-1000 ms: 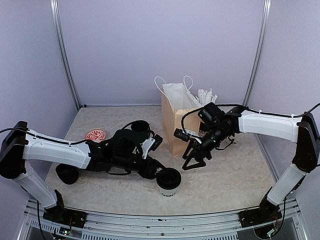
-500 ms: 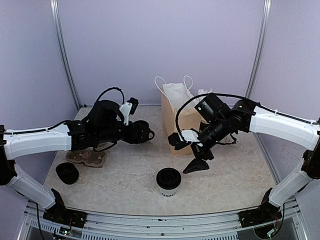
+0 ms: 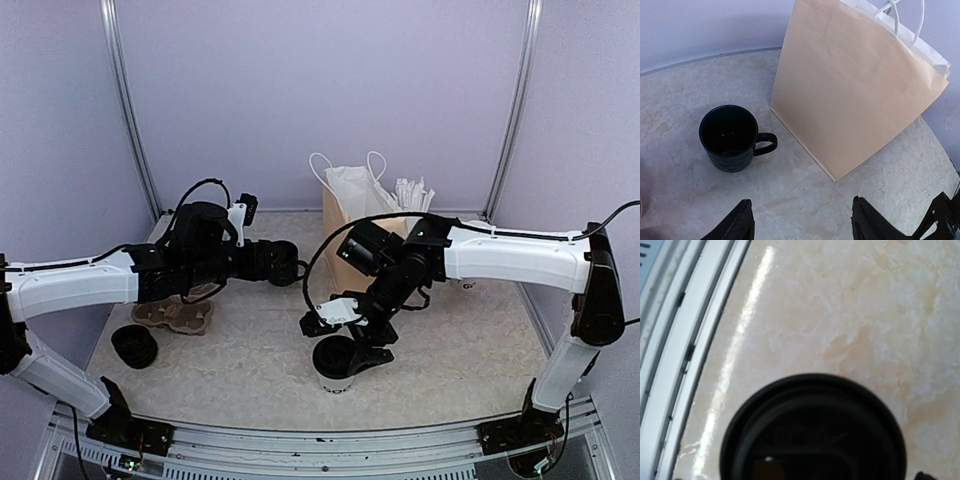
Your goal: Pack the takeout coffee
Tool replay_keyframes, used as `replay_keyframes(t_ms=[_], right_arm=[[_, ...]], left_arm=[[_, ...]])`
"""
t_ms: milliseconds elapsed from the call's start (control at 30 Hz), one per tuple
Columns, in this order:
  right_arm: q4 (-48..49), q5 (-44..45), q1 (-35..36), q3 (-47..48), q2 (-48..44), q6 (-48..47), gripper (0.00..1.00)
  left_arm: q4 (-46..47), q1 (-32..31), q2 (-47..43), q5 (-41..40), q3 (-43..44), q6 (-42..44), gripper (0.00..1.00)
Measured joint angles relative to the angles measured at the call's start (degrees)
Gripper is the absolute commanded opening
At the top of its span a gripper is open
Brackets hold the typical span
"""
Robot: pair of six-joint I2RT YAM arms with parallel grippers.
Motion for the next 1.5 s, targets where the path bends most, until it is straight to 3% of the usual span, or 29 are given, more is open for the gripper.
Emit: replay_keyframes(t_ms=[333,567,800,1133,1233,1500], right_arm=[[-2.64,0.7,0.96,4.85,4.59,0.35,0.84],[-4.81,2.6,1.73,5.46,5.55,0.22,0.84],[-4.61,4.79,2.21,5.44,5.49,0.46,0.7],[-4.96,8.11,1.14,-2.08,-2.05,1.36,0.69],[-5.75,7.78,-2.32,-5.09,-5.99,1.49,0.69],[-6.49,5.99,-25.46,-12.28,-17.18,1.09,0.69]], left_arm=[[0.28,0.02,0.0,0.5,-2.05,-0.37,0.65],[0.37,0.13,0.0,0.48,-2.95,-0.37,0.65],[1.6,0.15,0.0,0.52,-3.37,-0.37,0.65],[1.57,0.24,0.63,0.68,-2.51,-0.09,0.65],[1.55,0.24,1.46,0.94,-0.81,0.15,0.65],[-0.09,0.48,3.45,1.6,4.5,1.18,0.64]])
